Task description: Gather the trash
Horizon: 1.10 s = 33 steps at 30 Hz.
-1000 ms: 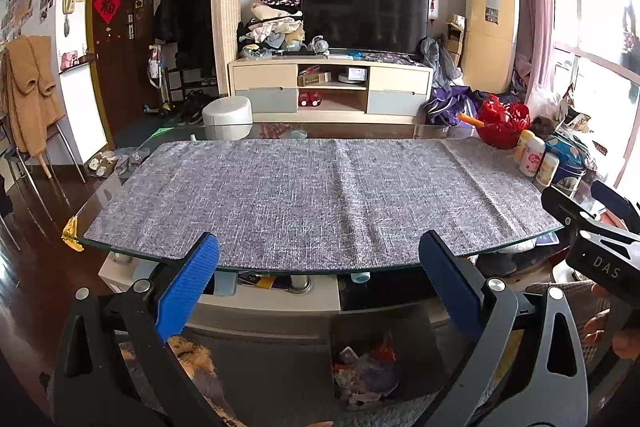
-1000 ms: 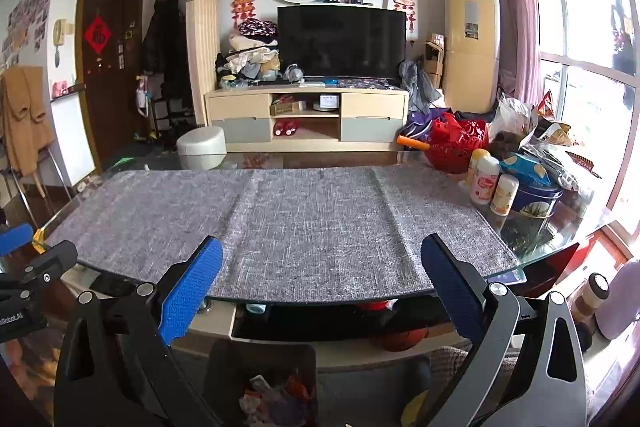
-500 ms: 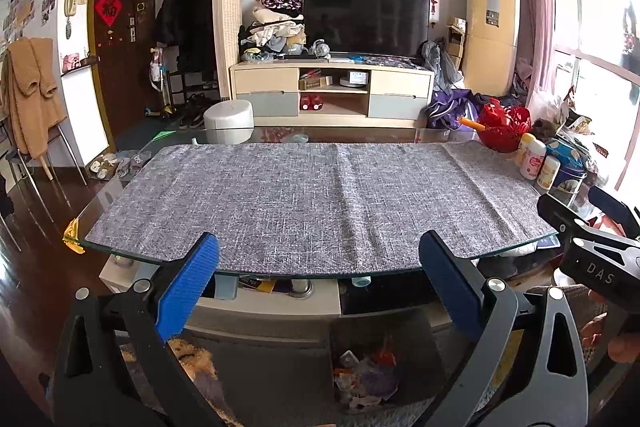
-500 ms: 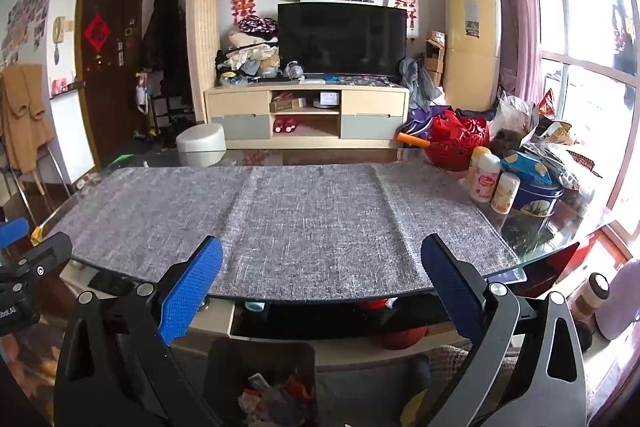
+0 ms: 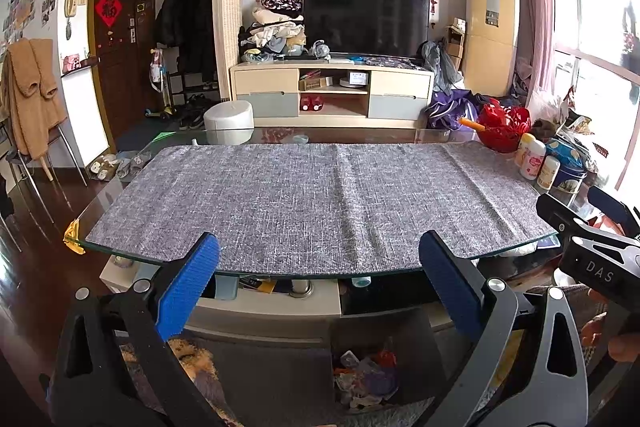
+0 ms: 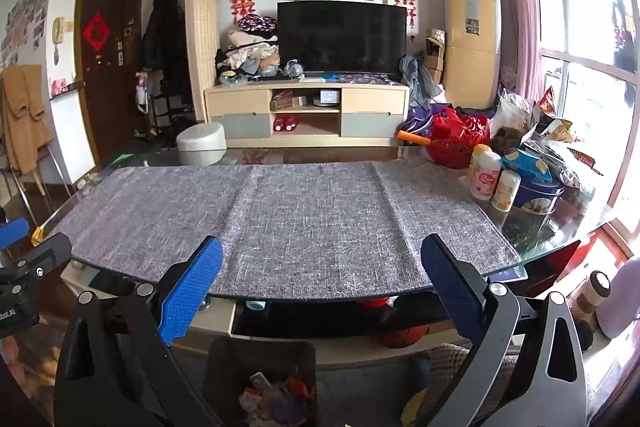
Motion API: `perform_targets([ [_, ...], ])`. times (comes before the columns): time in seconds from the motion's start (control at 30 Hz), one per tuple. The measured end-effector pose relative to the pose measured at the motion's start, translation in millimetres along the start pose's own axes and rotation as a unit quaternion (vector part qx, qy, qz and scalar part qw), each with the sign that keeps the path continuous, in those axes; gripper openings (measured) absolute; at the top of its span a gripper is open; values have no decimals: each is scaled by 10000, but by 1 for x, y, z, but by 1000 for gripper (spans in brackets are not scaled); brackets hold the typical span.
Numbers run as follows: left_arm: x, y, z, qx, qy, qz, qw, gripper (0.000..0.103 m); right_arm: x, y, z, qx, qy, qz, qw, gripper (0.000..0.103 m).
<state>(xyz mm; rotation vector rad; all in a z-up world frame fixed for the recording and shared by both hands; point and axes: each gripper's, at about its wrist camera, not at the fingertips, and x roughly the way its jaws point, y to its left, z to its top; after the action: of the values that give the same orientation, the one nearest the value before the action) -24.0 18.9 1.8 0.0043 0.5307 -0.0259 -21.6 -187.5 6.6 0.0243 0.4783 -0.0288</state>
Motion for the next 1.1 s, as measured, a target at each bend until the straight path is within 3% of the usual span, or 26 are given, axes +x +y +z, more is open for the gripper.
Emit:
perform_targets([
  [1.1, -3, 2, 0, -3, -11, 3, 10000, 95, -3, 5, 0, 30, 10, 19, 10000, 100],
])
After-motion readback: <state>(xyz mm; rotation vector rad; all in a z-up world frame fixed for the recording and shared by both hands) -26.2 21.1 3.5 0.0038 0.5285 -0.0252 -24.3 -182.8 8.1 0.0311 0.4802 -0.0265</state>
